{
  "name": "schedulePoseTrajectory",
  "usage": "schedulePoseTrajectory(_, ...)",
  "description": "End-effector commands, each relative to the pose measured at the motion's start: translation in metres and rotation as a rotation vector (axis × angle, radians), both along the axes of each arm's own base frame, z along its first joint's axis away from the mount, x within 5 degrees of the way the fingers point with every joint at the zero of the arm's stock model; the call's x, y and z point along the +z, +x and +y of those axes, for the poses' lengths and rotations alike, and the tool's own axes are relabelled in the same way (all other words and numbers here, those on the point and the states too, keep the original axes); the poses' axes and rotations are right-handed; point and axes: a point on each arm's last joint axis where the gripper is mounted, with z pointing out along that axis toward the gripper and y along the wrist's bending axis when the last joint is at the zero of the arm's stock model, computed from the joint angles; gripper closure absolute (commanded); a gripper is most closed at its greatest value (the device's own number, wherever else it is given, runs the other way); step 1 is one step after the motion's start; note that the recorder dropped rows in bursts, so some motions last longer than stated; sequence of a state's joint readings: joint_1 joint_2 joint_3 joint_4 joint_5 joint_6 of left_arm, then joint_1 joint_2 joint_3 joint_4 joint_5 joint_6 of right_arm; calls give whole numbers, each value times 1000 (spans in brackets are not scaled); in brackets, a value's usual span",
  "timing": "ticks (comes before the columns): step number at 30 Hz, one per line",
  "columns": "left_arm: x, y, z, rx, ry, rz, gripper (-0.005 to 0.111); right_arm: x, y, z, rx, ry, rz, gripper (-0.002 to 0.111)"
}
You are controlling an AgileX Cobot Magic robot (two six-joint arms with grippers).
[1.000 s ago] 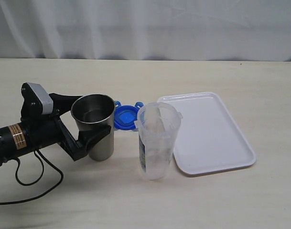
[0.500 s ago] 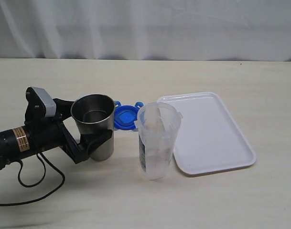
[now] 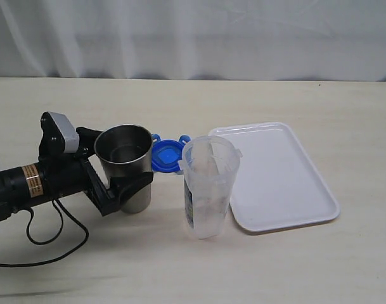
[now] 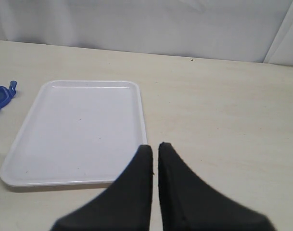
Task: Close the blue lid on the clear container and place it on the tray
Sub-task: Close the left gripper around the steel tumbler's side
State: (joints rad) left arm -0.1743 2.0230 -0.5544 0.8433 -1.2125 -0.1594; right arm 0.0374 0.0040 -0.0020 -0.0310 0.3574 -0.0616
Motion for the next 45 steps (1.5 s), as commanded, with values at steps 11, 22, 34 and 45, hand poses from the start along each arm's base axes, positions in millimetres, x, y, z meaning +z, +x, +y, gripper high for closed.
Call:
schedulePoseTrajectory(11, 2, 1, -11, -23, -13, -18, 4, 0, 0, 0, -3, -6, -5, 104)
schedulePoseTrajectory(22, 3, 1, -15, -8, -17, -22, 4, 0, 0, 0, -3, -6, -5, 104)
schedulePoseTrajectory(34, 3, 3, -14, 13, -23, -19, 4, 0, 0, 0, -3, -6, -5, 104)
schedulePoseTrajectory(45, 3, 3, -14, 13, -24, -17, 5, 0, 0, 0, -3, -6, -5, 104)
